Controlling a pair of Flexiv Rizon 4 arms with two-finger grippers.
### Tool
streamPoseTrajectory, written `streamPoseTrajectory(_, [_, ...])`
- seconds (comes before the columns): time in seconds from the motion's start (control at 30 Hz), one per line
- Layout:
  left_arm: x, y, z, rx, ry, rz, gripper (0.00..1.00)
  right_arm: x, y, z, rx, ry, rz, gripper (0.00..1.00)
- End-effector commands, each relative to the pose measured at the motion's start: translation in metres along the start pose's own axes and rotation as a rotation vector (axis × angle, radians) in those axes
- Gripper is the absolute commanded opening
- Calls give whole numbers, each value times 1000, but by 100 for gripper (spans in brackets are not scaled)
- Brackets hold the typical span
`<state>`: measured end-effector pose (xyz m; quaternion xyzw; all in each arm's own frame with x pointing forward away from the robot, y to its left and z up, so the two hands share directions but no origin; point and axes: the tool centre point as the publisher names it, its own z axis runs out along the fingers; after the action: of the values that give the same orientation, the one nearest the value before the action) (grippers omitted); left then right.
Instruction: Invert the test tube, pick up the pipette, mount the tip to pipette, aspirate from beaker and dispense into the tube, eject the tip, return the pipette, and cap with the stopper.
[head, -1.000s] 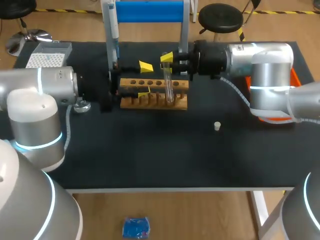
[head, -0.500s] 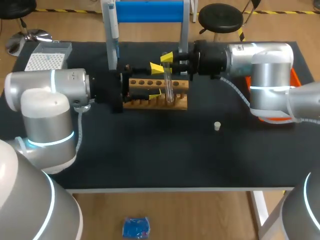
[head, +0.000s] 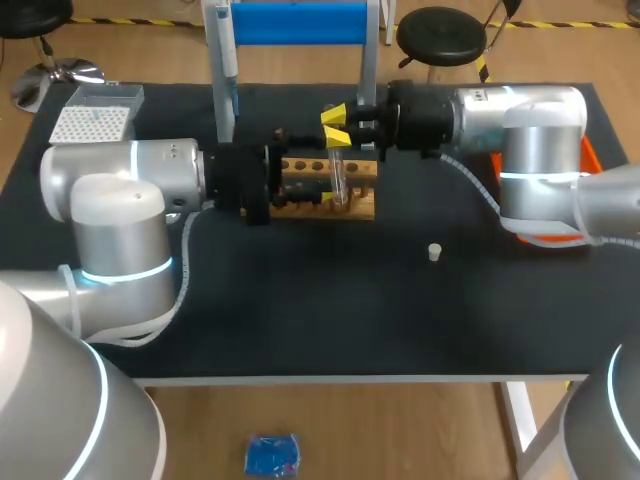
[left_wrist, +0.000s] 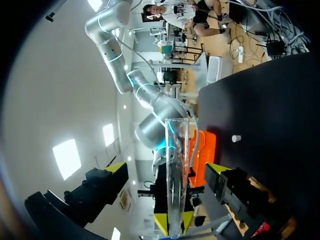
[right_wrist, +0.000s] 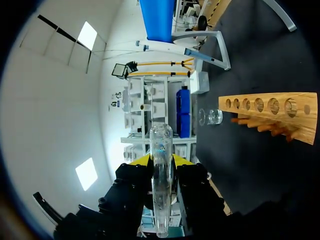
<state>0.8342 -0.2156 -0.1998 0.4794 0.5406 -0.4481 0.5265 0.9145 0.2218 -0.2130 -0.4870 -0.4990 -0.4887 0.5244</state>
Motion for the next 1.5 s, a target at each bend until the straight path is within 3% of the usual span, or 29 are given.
streamPoseTrajectory(0.03, [1, 1, 2, 9, 8, -6, 100, 0, 0, 0, 0, -2, -1, 0])
streamPoseTrajectory(0.3, [1, 1, -1, 7, 5, -10, 97, 0, 0, 0, 0, -2, -1, 0])
streamPoseTrajectory(0.37, [1, 1, -2, 8, 10, -7, 74, 0, 0, 0, 0, -2, -1, 0])
streamPoseTrajectory(0.4, [1, 1, -3, 9, 9, -7, 54, 0, 0, 0, 0, -2, -1, 0])
streamPoseTrajectory(0.47, [1, 2, -4, 8, 12, -6, 35, 0, 0, 0, 0, -2, -1, 0])
streamPoseTrajectory(0.53, [1, 3, -4, 8, 13, -5, 8, 0, 0, 0, 0, -2, -1, 0])
streamPoseTrajectory(0.57, [1, 3, -5, 7, 14, -4, 0, 0, 0, 0, 0, -2, -1, 0])
streamPoseTrajectory(1.5, [1, -2, 2, 85, 19, 26, 0, 0, 0, 0, 0, -2, -1, 0])
